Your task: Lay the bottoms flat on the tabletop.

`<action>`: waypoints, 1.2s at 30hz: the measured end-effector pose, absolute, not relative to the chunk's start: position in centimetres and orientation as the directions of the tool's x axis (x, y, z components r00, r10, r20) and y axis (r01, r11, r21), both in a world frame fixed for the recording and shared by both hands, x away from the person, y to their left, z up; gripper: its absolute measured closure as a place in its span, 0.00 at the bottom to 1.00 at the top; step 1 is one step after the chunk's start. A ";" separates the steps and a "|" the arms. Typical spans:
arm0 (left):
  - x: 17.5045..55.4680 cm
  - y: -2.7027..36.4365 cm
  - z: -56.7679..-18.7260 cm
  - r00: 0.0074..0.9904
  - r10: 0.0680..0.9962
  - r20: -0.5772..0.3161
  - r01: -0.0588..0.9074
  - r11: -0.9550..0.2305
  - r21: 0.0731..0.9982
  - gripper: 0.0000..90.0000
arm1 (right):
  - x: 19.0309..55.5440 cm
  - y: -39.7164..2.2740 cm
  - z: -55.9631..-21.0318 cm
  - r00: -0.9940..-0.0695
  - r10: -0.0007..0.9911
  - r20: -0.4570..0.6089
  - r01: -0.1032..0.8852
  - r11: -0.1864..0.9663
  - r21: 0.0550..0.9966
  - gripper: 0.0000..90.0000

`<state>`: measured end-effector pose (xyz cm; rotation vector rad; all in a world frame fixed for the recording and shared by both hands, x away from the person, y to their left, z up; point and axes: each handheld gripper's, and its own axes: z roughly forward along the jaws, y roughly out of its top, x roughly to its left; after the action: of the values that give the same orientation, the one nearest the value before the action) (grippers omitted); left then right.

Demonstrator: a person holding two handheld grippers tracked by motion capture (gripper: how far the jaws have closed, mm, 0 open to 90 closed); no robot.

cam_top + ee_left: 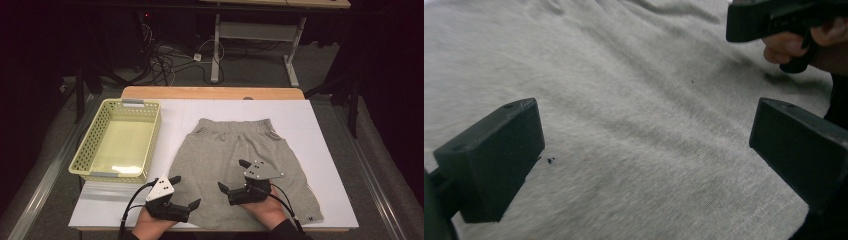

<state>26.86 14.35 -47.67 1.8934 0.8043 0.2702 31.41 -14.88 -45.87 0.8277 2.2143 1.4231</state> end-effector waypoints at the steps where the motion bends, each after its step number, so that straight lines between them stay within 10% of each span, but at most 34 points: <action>1: 26.7 14.6 -47.5 0.747 0.646 -0.160 0.409 -0.256 0.876 0.01 | 31.4 -14.9 -45.8 -0.756 0.654 -0.009 0.265 0.317 0.911 0.00; 36: 26.5 19.0 -48.6 0.589 0.801 -0.104 0.547 -0.301 0.781 0.27 | 31.9 -14.4 -45.7 -0.777 0.629 0.013 0.267 0.310 0.912 0.00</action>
<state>26.50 18.98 -48.57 1.9927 1.0725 0.3907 31.91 -14.45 -45.72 0.8034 2.2372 1.4557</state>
